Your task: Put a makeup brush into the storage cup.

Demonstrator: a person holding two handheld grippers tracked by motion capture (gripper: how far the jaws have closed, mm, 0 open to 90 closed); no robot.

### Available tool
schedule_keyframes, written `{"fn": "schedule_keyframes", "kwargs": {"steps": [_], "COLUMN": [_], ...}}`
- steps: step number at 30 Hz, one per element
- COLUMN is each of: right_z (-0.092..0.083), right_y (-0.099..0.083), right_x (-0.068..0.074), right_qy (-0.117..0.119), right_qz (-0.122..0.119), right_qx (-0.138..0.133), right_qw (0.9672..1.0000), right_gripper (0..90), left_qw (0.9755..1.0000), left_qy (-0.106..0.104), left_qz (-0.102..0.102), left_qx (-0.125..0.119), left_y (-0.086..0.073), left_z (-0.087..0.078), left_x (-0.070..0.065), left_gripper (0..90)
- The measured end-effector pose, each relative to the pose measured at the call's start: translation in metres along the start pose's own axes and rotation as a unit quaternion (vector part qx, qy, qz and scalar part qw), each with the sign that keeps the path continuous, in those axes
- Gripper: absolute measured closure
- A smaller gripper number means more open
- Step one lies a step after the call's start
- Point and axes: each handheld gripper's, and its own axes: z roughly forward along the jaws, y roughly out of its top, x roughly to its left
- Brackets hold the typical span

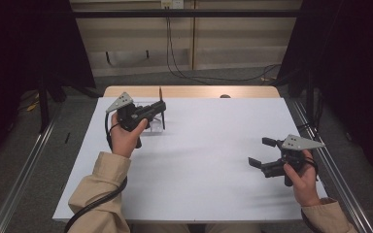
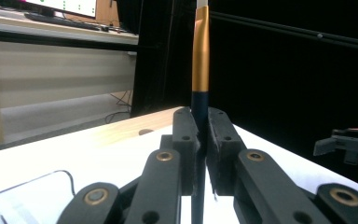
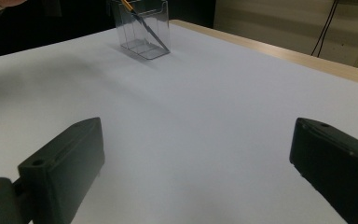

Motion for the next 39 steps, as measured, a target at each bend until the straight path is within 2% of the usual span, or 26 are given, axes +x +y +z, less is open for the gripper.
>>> {"fn": "schedule_keyframes", "kwargs": {"steps": [16,24,30,39], "right_z": [0.000,-0.001,0.000,0.000], "right_y": [0.000,0.000,0.000,-0.001], "right_x": [0.000,0.000,-0.001,-0.001], "right_qy": [0.003,0.004,0.004,0.006], "right_qz": [-0.001,-0.002,-0.002,-0.001], "right_qx": [-0.001,-0.002,-0.002,-0.002], "right_qw": [1.0000,1.0000,1.0000,1.0000], "right_gripper": [2.7,2.7,2.7,2.7], "left_qw": [0.9996,0.9991,0.9982,0.9971], "left_qy": [0.024,0.040,0.058,0.073], "left_qz": [0.010,0.007,0.012,0.014], "left_qx": [-0.005,-0.011,-0.010,-0.014], "left_y": [0.007,0.008,0.007,0.007], "left_z": [0.009,0.010,0.011,0.016], "left_x": [0.010,0.016,0.022,0.027], "left_gripper": [83.3,83.3,83.3,83.3]}}
